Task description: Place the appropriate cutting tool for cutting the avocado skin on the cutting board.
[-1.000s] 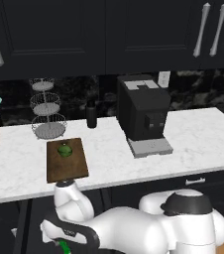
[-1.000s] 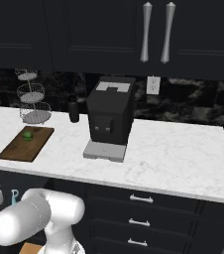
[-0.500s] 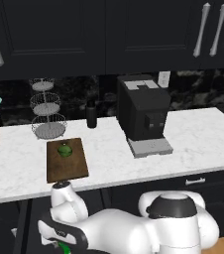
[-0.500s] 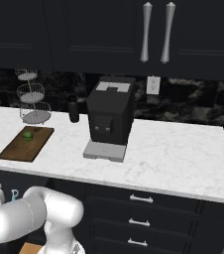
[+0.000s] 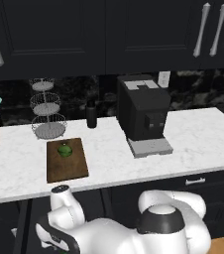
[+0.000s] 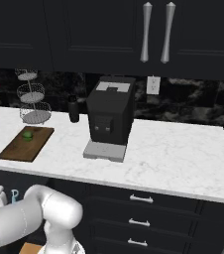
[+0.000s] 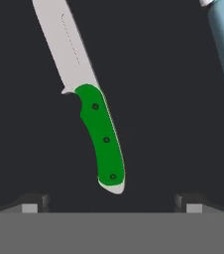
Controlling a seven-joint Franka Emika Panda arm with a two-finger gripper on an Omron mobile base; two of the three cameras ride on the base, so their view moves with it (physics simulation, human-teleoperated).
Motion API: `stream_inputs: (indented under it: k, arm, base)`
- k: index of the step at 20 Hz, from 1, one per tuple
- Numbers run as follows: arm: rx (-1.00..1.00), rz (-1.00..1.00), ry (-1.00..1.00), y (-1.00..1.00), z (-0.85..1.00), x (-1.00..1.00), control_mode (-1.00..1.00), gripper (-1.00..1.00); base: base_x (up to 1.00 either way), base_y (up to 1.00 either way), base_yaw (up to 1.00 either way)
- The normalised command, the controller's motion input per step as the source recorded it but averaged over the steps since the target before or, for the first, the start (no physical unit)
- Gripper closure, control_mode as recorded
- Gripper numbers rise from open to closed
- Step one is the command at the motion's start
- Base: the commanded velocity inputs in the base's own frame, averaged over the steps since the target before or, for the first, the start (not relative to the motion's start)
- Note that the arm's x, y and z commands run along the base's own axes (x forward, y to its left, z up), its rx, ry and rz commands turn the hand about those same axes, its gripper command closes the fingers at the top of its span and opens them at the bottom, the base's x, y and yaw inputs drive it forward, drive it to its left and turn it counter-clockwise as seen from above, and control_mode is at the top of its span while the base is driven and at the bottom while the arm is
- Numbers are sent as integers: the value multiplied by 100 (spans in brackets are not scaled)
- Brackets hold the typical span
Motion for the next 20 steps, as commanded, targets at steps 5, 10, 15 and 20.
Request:
stream_inputs:
  k: [5, 10, 15, 20]
  arm:
    - [0, 0, 1, 23, -22, 35, -100, -100]
    - [0, 1, 0, 1, -34, 10, -100, -100]
    - [0, 1, 0, 0, -40, -2, -100, -100]
    - [0, 2, 0, 4, -44, -18, -100, 100]
  base:
    - [0, 0, 0]
    - [0, 0, 0]
    - [0, 0, 0]
    - [0, 0, 0]
